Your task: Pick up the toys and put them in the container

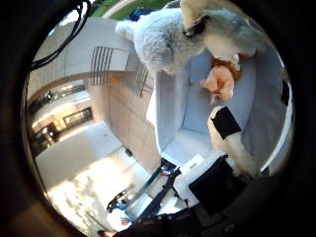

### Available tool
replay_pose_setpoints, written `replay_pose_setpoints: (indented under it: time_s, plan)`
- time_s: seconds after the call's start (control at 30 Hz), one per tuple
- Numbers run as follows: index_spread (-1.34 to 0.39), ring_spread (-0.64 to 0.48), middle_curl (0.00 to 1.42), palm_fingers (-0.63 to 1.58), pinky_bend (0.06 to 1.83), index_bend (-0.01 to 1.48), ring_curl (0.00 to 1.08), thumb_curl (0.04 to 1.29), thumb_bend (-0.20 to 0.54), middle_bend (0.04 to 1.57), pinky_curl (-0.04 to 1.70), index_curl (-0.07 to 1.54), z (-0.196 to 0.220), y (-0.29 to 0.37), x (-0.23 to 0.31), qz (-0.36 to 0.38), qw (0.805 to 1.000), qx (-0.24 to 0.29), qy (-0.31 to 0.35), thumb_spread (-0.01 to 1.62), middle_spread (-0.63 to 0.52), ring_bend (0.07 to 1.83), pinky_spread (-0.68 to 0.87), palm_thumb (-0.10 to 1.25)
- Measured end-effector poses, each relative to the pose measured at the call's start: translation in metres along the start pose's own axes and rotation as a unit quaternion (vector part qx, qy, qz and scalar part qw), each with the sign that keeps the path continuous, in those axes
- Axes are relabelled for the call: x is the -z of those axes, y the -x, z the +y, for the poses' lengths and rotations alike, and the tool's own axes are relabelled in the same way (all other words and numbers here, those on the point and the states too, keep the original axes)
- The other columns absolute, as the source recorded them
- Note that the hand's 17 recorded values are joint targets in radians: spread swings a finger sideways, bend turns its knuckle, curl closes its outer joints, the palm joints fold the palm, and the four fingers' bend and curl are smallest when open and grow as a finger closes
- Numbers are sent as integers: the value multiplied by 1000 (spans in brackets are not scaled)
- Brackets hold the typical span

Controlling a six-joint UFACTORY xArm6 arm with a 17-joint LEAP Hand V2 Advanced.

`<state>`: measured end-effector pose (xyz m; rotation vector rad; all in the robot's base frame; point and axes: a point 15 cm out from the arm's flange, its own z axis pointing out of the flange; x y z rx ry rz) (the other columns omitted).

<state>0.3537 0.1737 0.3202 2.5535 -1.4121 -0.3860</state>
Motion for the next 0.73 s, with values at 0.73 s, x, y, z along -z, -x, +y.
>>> replay_pose_setpoints:
  time_s: [0.73]
  plan:
    - [-421, 323, 321, -34, 714, 166, 307, 512, -28, 151, 543, 366, 113, -9, 80, -1, 998, -17, -60, 1153, 73, 437, 525, 787]
